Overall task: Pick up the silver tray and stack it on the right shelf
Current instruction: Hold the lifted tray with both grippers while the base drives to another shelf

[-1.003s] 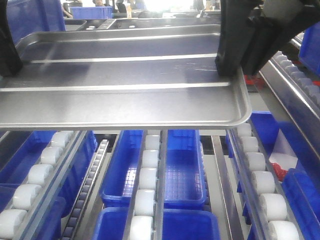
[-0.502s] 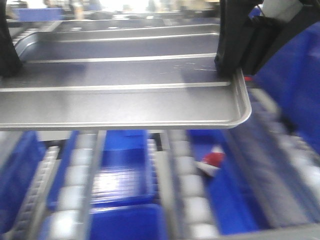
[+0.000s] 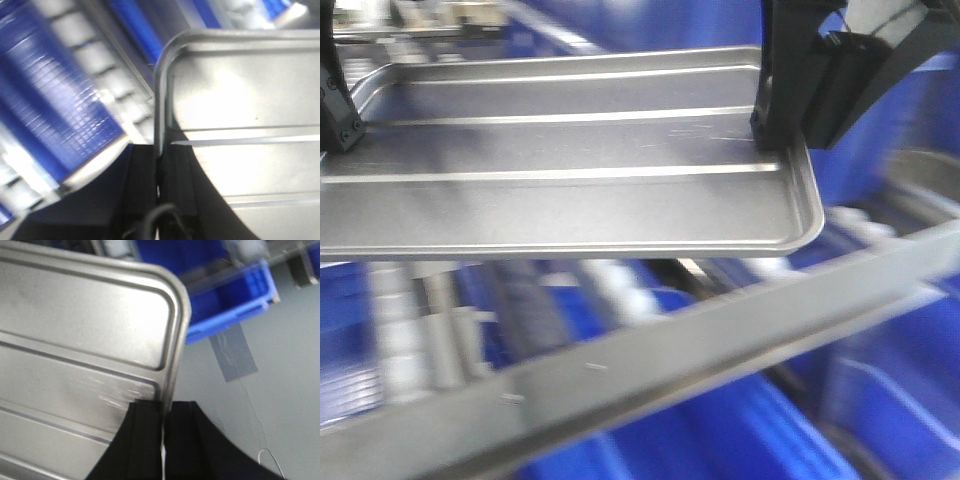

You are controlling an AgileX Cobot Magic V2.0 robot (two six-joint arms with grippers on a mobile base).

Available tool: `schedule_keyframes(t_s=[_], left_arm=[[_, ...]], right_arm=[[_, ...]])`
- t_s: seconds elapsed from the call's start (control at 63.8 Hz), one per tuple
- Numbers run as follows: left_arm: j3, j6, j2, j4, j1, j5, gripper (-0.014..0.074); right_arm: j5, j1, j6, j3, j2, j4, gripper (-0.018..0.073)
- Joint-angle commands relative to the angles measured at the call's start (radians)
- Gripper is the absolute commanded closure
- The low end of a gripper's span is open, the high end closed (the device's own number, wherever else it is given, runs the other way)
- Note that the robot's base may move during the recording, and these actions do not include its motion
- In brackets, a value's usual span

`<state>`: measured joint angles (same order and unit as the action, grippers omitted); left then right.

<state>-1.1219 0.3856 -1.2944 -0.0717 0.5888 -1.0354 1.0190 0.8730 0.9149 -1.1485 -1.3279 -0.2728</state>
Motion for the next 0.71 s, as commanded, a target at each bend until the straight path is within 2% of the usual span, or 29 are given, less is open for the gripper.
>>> schedule_keyframes(t_s=[0.0, 0.69], left_arm=[[-0.035, -0.011, 0.022, -0.015, 0.007, 0.017, 0.0690], [-0.035, -0.011, 0.022, -0.010, 0.007, 0.017, 0.0690]], right_arm=[[-0.021, 0.005, -0.022, -0.038, 0.037, -0.038, 0.0503], [-0.021, 0.005, -0.022, -0.038, 0.037, -0.038, 0.0503]])
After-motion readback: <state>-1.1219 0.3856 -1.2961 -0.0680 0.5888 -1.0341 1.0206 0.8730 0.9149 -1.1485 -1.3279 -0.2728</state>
